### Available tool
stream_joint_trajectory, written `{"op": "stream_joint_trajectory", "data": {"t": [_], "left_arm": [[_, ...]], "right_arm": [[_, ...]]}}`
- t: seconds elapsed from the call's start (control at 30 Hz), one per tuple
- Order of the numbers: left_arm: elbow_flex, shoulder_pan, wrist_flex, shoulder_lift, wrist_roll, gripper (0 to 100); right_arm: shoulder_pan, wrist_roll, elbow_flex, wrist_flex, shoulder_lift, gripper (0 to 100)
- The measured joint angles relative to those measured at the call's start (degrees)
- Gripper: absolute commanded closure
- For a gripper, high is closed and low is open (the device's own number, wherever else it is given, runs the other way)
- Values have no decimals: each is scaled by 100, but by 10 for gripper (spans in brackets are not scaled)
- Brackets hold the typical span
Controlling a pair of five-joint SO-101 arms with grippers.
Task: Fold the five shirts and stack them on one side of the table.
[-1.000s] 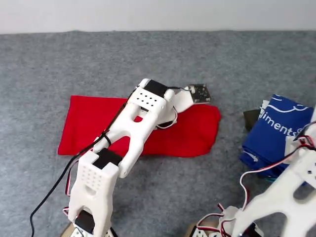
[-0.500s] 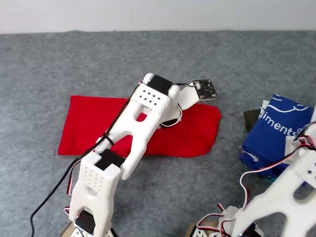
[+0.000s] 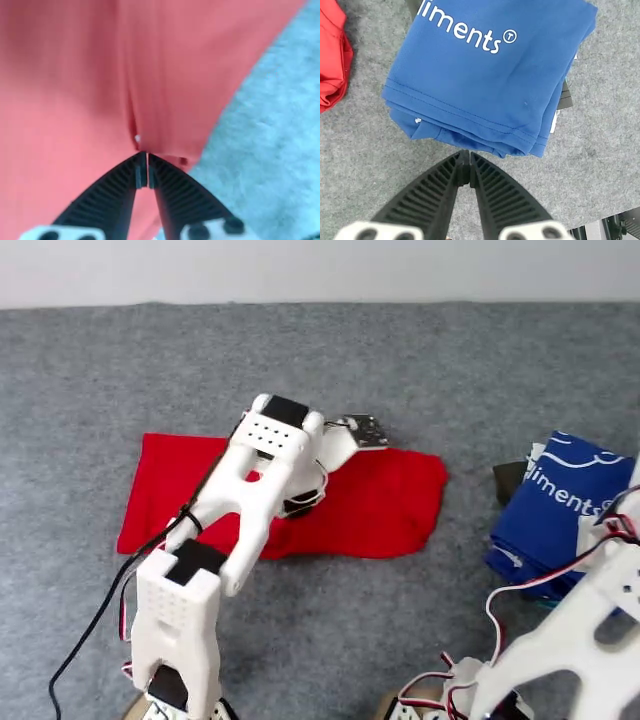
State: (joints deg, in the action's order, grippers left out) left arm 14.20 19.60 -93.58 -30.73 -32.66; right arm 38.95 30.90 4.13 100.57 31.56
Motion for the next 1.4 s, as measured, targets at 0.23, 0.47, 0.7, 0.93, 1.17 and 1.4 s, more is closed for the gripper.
{"op": "stream_joint_trajectory", "data": {"t": [0.23,0.47,0.7,0.93,1.17,1.4], "left_arm": [[-18,-97,413,-668,0,985],[378,-141,-141,-343,79,985],[554,-1046,-369,510,703,981],[554,-3024,-413,536,1116,819],[589,-4378,53,-53,1143,756],[589,-4475,580,-853,1143,750]], "right_arm": [[0,0,0,0,0,990],[0,0,0,0,0,990],[0,0,0,0,0,990],[0,0,0,0,0,990],[0,0,0,0,0,990],[0,0,0,0,0,990]]}}
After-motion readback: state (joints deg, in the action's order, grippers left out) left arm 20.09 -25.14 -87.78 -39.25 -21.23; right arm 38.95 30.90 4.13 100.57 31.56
